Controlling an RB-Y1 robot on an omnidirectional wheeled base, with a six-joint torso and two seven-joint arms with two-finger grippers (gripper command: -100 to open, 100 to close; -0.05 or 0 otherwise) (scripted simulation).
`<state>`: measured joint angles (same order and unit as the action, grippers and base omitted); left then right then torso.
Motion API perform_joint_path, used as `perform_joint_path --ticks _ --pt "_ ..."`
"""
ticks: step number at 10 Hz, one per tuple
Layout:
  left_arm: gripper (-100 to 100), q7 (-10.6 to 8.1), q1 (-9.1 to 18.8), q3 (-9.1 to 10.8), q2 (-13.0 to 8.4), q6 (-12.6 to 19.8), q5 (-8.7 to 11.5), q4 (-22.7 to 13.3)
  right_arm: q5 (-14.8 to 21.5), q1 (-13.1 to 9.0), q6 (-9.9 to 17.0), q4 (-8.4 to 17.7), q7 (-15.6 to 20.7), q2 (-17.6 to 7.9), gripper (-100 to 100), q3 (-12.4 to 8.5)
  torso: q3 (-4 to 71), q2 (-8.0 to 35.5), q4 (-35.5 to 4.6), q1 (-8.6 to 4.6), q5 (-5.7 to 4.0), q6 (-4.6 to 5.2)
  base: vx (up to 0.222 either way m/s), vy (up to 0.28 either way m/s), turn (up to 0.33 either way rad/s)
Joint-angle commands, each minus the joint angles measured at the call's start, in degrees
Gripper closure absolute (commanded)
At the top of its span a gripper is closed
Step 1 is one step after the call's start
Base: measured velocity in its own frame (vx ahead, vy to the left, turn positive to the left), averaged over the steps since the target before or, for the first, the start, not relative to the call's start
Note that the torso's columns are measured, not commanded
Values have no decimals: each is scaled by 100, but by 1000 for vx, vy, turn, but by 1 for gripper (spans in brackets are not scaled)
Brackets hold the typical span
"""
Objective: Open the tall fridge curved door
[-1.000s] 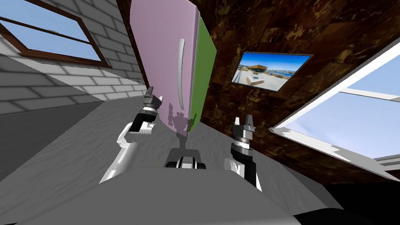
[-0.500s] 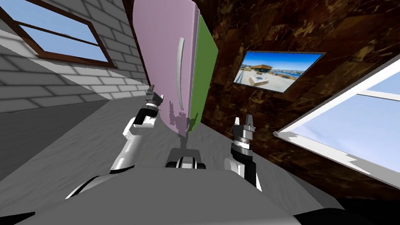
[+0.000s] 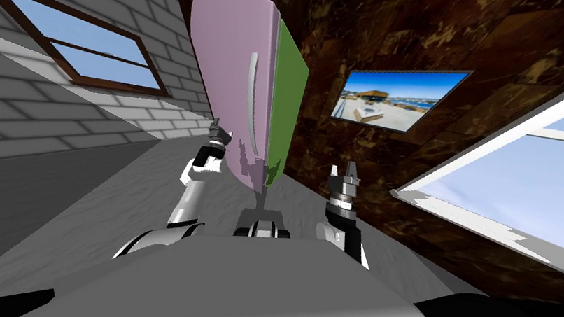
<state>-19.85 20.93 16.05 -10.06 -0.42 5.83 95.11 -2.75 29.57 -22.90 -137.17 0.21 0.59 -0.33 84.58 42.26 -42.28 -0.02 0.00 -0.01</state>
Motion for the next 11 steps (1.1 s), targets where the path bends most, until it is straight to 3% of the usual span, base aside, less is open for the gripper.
perform_joint_path --ticks 1,2,11 --pt "-100 -93 431 154 10 270 83 -397 0 0 0 0 0 0 0 0 -1 3 -1 0 -1 2 25 -87 82" --pt "-100 -93 482 154 10 270 83 -416 0 0 0 0 0 0 0 0 -1 1 0 -5 -2 0 32 -77 52" --pt "-100 -399 1796 645 23 1075 380 -1741 0 0 0 0 0 0 0 0 0 1 0 6 1 2 27 -74 69"
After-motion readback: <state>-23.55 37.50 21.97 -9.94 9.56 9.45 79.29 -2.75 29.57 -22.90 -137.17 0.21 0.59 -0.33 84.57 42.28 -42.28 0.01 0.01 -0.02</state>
